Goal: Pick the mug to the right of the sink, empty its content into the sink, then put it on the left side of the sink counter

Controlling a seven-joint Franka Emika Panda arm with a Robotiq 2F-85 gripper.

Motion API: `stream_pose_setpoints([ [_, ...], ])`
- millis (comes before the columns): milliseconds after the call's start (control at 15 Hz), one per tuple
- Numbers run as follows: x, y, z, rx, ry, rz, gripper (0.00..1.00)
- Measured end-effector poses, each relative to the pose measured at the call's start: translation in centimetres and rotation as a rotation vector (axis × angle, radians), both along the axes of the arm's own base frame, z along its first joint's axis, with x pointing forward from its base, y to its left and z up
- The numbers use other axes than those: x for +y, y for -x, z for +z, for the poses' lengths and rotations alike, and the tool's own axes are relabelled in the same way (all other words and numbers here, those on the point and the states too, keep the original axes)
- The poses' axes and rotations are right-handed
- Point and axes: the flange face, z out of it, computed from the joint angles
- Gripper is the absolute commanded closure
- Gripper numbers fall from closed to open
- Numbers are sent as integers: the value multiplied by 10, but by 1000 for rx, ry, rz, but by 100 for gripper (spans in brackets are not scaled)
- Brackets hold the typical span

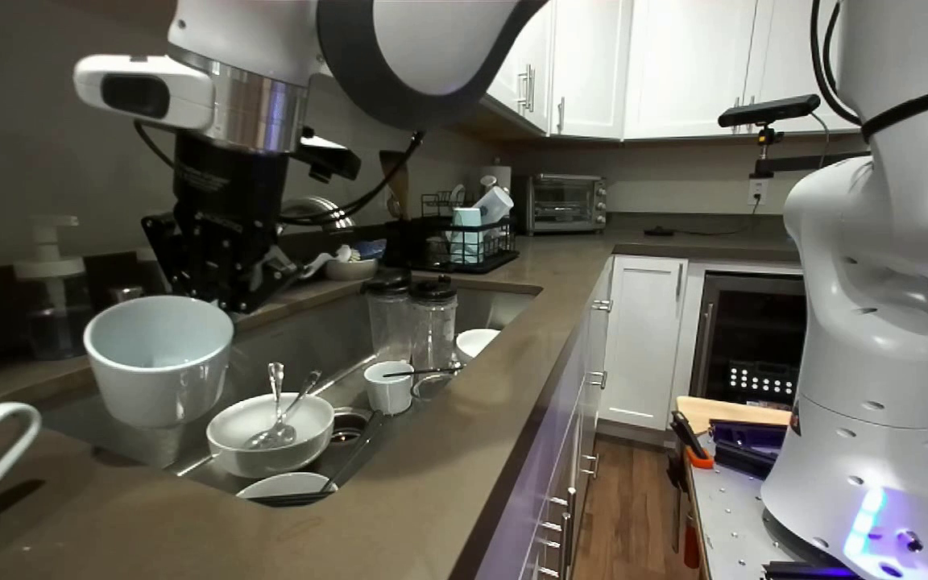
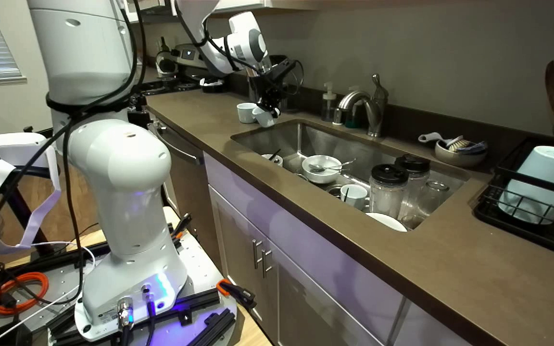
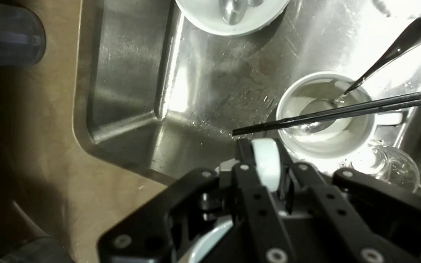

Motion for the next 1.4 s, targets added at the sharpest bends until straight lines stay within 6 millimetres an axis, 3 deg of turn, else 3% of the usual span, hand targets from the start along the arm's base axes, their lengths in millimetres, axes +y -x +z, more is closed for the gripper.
stream_pose_setpoints([
  [400,8,1,-17,29,3,8,96],
  [667,14,-1,-14,32,12,11,96],
  [1400,60,17,-9,52,31,29,96],
])
